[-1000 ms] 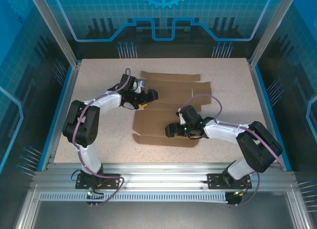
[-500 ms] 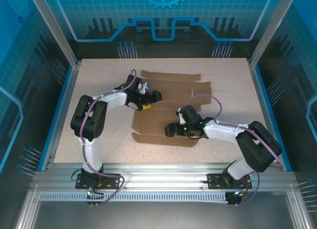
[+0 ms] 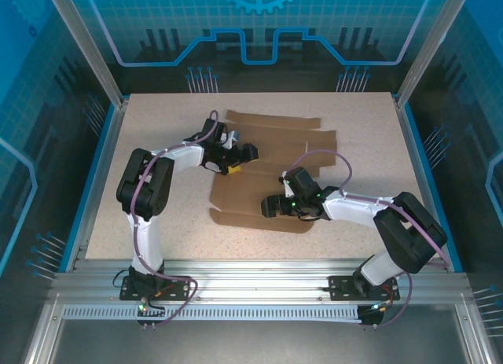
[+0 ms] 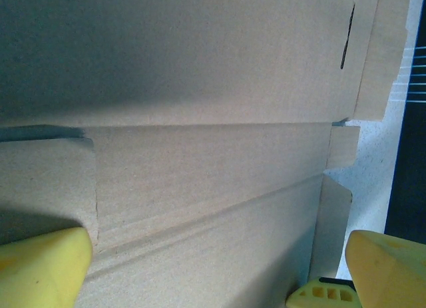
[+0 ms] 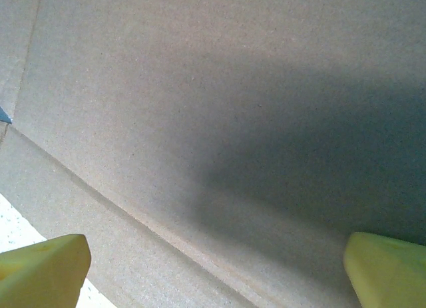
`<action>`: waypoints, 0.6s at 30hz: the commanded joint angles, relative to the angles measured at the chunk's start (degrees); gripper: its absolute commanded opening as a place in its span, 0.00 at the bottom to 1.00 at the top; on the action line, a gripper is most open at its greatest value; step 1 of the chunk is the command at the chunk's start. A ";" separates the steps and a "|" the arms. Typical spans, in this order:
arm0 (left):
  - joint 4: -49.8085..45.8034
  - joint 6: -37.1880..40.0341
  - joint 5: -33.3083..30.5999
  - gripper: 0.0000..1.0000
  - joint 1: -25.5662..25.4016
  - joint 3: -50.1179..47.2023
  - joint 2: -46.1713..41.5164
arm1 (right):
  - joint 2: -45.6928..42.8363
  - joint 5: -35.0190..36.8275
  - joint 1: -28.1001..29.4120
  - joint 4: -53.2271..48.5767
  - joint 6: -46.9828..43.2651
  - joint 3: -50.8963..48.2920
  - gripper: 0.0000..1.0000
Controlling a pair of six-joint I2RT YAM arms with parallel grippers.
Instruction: Fold the paper box
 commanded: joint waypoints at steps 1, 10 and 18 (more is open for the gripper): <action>-0.01 -1.00 -2.46 0.99 -0.14 -4.08 -0.92 | -0.42 1.14 -0.60 -8.12 -0.07 -1.20 1.00; 5.65 -4.11 -5.18 0.99 -2.73 -14.95 -5.56 | -4.68 0.04 -2.43 -13.01 -2.03 3.09 1.00; 8.74 -5.08 -5.72 0.99 -5.02 -21.18 -8.20 | -11.16 -2.41 -3.95 -13.62 -4.40 5.03 1.00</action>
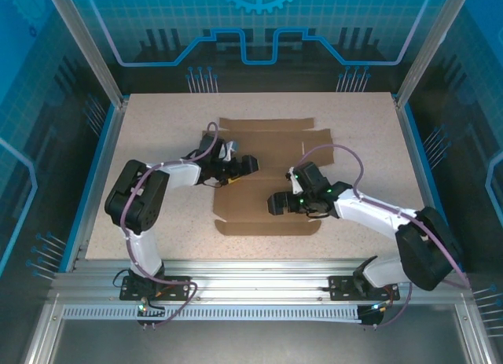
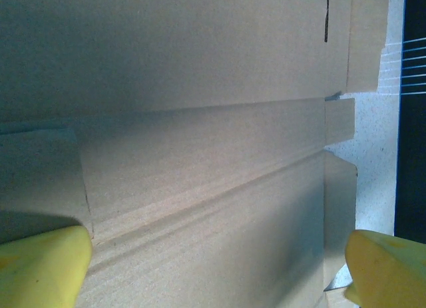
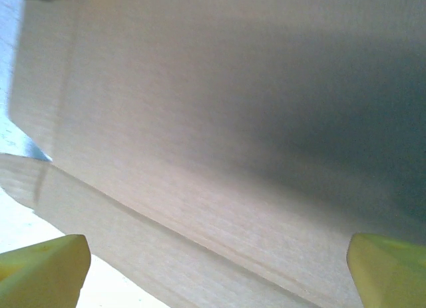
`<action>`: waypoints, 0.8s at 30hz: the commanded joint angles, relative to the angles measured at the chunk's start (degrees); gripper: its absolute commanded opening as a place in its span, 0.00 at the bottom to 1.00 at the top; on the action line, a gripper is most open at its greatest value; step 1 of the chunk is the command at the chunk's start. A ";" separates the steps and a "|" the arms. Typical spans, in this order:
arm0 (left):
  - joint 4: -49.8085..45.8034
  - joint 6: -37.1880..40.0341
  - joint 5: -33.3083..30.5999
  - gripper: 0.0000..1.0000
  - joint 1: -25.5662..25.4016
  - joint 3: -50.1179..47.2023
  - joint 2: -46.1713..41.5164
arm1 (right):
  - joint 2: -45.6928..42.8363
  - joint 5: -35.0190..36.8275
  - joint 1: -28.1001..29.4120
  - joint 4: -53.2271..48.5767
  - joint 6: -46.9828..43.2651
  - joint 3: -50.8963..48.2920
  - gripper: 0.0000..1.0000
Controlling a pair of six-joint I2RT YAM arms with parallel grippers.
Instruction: Fold the paper box
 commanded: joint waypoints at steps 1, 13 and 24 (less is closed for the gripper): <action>-5.28 -2.01 -1.59 0.99 -1.63 -4.96 0.88 | -1.80 -1.64 -1.72 -1.64 -1.82 2.29 1.00; -7.34 -3.76 -2.82 0.99 -2.53 -8.61 -8.70 | 1.44 -4.54 -2.77 0.72 -1.47 3.79 1.00; -12.95 -2.29 -1.72 0.99 1.67 -0.41 -11.73 | 7.75 -1.88 0.85 3.82 0.61 3.54 1.00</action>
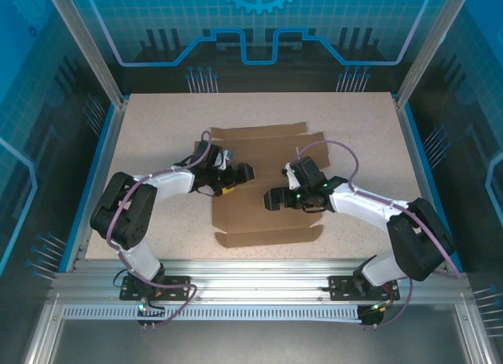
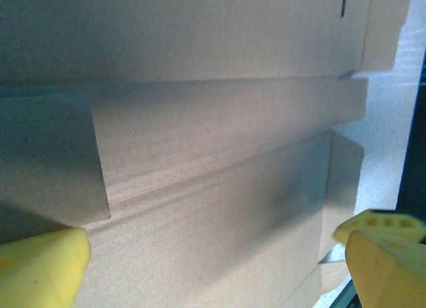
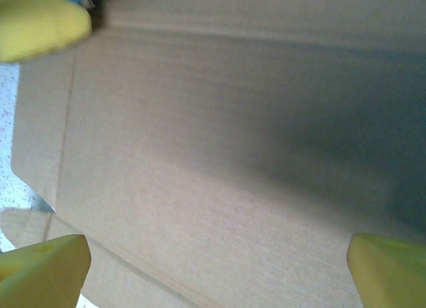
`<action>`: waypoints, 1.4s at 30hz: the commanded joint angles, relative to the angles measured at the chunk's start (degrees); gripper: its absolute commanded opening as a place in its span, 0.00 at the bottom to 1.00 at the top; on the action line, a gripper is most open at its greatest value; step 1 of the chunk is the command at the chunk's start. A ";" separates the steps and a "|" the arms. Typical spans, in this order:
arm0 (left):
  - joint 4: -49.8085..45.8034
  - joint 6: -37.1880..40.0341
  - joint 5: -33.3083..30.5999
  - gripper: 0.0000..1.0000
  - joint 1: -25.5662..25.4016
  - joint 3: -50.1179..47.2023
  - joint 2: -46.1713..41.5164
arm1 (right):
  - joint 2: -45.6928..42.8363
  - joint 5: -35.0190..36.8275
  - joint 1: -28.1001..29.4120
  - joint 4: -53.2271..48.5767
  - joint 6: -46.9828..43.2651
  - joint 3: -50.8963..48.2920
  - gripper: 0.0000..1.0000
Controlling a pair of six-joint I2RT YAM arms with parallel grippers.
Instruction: Fold the paper box
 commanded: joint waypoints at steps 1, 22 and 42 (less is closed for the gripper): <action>-4.77 1.34 0.24 0.99 2.15 4.32 -3.26 | 2.07 1.20 1.21 2.03 1.33 0.98 1.00; -11.65 6.55 -2.50 0.99 13.30 23.93 6.78 | 7.36 2.81 4.48 1.34 -0.83 -0.94 1.00; -11.93 6.68 -8.15 0.99 15.04 48.82 31.87 | 3.88 2.07 4.90 -3.23 -3.45 -1.18 1.00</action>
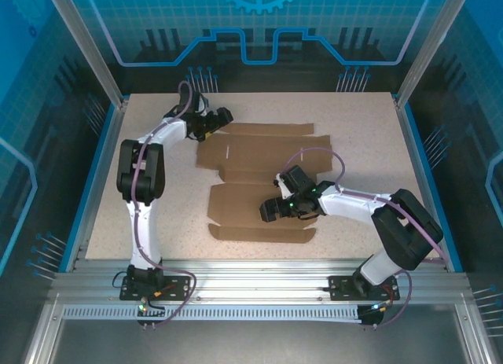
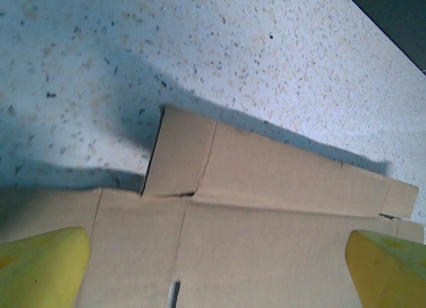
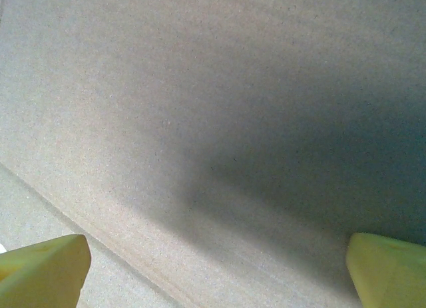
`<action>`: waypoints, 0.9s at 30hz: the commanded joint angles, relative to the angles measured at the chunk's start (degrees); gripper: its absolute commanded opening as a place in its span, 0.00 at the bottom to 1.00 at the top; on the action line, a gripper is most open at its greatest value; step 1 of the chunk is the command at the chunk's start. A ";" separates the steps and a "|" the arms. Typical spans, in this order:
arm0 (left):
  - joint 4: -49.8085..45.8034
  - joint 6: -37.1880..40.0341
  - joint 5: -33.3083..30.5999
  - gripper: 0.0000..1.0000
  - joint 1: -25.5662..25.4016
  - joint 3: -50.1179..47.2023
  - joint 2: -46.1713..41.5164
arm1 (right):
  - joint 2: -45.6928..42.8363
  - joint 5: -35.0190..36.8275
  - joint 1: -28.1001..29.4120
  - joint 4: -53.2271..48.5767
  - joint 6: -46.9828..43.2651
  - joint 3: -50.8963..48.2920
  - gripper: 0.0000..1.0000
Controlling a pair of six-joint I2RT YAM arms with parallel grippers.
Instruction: Fold the paper box
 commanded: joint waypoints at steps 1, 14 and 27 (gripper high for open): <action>-0.22 -0.09 -0.18 0.99 0.45 4.67 3.45 | -0.90 -0.67 0.89 -3.53 -0.52 -0.45 1.00; 4.97 -3.62 6.86 0.99 0.38 10.59 10.52 | -0.71 0.00 1.00 -2.19 0.10 -1.72 1.00; 11.48 -3.67 13.03 0.99 -0.67 10.32 10.75 | 1.40 -1.03 1.04 0.13 0.64 -2.32 1.00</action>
